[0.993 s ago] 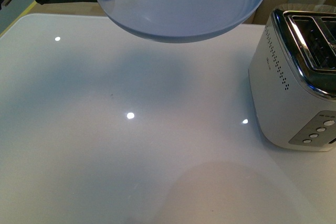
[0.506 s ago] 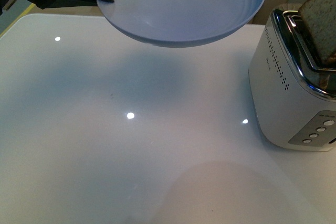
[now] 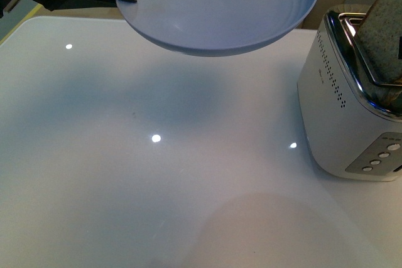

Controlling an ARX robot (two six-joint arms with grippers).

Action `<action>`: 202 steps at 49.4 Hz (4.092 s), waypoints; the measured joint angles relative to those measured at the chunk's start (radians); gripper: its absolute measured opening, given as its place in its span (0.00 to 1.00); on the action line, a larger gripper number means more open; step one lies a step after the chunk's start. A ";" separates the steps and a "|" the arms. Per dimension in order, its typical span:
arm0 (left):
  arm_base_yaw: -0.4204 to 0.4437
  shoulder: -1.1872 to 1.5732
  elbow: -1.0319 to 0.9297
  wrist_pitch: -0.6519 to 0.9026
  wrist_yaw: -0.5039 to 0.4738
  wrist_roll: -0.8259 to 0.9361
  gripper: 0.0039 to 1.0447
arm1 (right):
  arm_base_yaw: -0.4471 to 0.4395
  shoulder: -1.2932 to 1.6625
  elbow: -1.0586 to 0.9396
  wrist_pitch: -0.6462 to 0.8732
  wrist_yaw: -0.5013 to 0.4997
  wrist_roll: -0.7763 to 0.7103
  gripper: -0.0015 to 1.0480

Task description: Left arm holds plate, right arm toasts bread

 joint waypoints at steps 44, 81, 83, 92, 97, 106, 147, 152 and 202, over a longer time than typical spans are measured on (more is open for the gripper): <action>-0.001 0.000 0.000 0.005 0.002 0.001 0.02 | -0.143 -0.493 -0.209 0.135 -0.124 0.104 0.82; 0.003 -0.001 -0.001 -0.006 -0.018 0.034 0.02 | -0.145 -0.896 -0.581 0.305 -0.120 0.039 0.02; 0.002 -0.002 -0.002 -0.006 -0.019 0.034 0.02 | -0.145 -0.911 -0.586 0.294 -0.121 0.039 0.02; -0.005 -0.003 -0.009 -0.006 -0.023 0.034 0.02 | -0.145 -0.983 -0.617 0.261 -0.120 0.039 0.02; -0.009 -0.003 -0.010 -0.006 -0.024 0.034 0.02 | -0.145 -1.018 -0.625 0.246 -0.120 0.038 0.02; -0.010 -0.004 -0.009 -0.008 -0.025 0.034 0.02 | -0.145 -1.096 -0.625 0.176 -0.119 0.038 0.02; -0.018 -0.006 -0.009 -0.021 -0.040 0.037 0.02 | -0.145 -1.458 -0.625 -0.193 -0.119 0.038 0.02; -0.022 -0.006 -0.009 -0.021 -0.040 0.037 0.02 | -0.145 -1.460 -0.625 -0.195 -0.119 0.037 0.02; 0.055 0.003 -0.010 -0.001 -0.008 0.083 0.02 | -0.145 -1.461 -0.625 -0.195 -0.119 0.037 0.92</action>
